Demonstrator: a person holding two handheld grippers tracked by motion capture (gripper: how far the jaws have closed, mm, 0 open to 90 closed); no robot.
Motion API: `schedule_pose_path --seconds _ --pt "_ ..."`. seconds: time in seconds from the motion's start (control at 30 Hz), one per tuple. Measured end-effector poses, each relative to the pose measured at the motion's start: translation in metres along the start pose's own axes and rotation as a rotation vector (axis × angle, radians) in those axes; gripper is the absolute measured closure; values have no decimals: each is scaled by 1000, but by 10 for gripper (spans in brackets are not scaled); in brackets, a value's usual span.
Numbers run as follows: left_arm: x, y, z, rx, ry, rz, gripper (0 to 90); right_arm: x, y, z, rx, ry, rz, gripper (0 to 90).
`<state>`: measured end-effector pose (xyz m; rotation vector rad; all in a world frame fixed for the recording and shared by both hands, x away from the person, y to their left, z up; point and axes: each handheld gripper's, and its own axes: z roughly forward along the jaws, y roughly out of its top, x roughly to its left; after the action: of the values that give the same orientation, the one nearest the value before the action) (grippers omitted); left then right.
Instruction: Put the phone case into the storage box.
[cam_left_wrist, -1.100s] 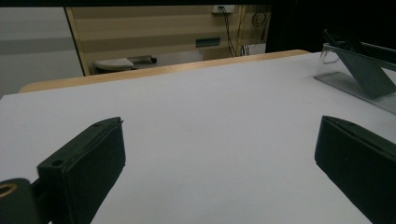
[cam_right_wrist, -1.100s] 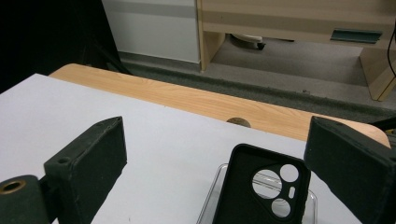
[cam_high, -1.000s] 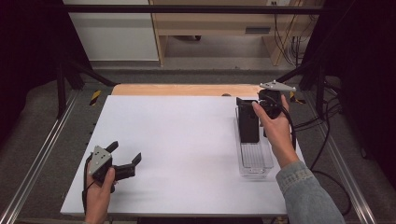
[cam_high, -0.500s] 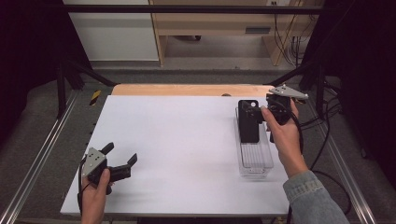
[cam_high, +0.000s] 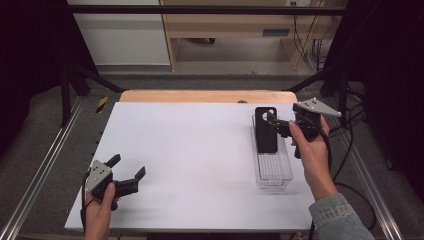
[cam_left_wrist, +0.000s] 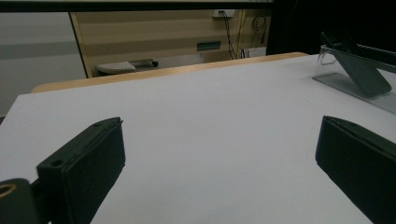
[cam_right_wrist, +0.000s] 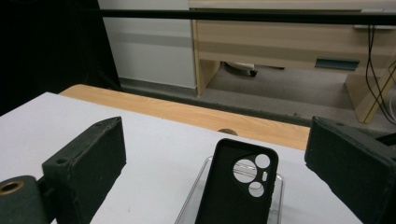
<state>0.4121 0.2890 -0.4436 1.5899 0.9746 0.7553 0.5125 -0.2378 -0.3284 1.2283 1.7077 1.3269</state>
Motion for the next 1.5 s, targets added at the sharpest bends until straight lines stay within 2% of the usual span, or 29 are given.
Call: schedule_pose_path --seconds 0.17,0.57,0.87,1.13,1.5 --pt "-1 -1 -1 3 -8 3 16 -5 -4 -9 -40 -7 22 75" --pt "-1 -2 -4 8 -20 3 16 -24 -16 -35 -67 8 33 62" --pt "1 -3 -7 5 -25 -5 16 -33 -25 -50 -81 9 37 56" --pt "3 -4 -9 4 -19 -5 16 -36 -33 -59 -85 -1 26 49" --pt "3 -5 -12 3 -19 -2 16 -37 -45 -72 -101 11 -8 27"
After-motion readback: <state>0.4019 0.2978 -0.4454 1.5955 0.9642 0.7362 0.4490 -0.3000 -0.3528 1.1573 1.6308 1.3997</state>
